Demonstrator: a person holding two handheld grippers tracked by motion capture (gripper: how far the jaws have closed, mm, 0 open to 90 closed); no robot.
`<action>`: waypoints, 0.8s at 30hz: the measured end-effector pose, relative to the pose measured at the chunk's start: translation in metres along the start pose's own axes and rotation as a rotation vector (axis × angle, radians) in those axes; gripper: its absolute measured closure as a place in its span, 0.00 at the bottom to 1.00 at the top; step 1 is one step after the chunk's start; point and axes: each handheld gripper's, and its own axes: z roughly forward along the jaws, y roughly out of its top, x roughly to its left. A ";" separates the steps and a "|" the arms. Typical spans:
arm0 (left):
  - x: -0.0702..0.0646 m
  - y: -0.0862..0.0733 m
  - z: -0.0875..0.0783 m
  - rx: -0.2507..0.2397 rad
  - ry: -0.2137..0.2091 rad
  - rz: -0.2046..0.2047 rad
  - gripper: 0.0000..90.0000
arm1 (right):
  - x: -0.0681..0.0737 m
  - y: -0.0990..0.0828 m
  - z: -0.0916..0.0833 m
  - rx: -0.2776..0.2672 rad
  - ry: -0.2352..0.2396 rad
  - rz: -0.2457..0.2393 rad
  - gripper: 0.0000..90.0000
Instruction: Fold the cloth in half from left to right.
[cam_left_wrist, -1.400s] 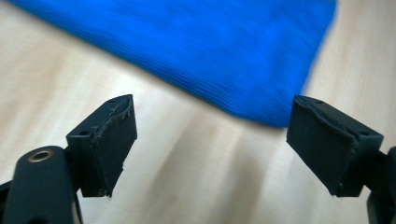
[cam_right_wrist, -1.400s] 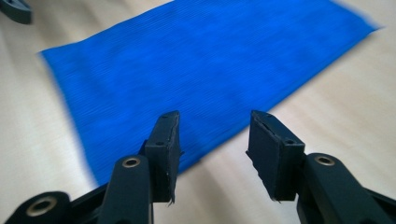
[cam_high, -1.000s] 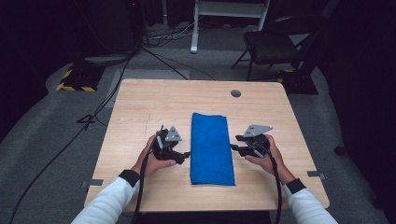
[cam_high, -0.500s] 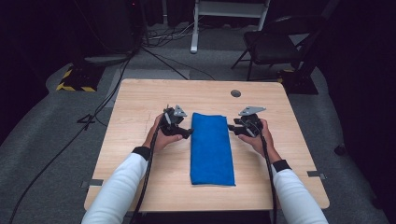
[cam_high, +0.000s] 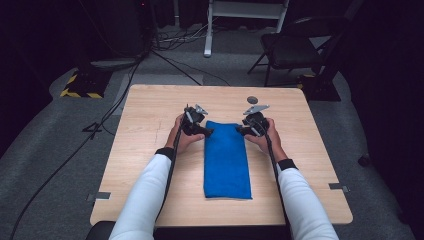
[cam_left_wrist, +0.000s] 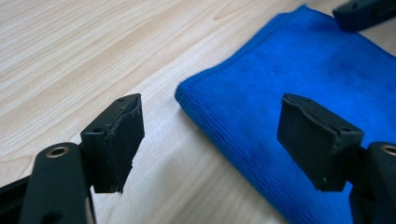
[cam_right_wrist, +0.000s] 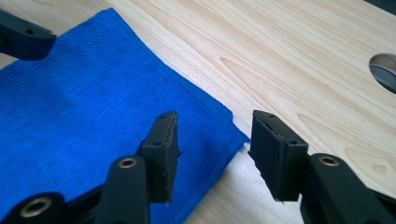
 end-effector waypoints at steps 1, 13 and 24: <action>0.000 0.001 0.002 0.008 0.006 -0.003 0.28 | 0.000 0.001 0.004 0.009 -0.007 -0.003 0.57; 0.005 0.003 0.026 0.056 0.053 -0.036 0.34 | -0.003 0.004 0.028 0.043 -0.015 0.068 0.53; 0.005 0.005 0.030 0.047 -0.024 -0.039 0.57 | -0.009 0.000 0.029 0.035 0.043 0.127 0.69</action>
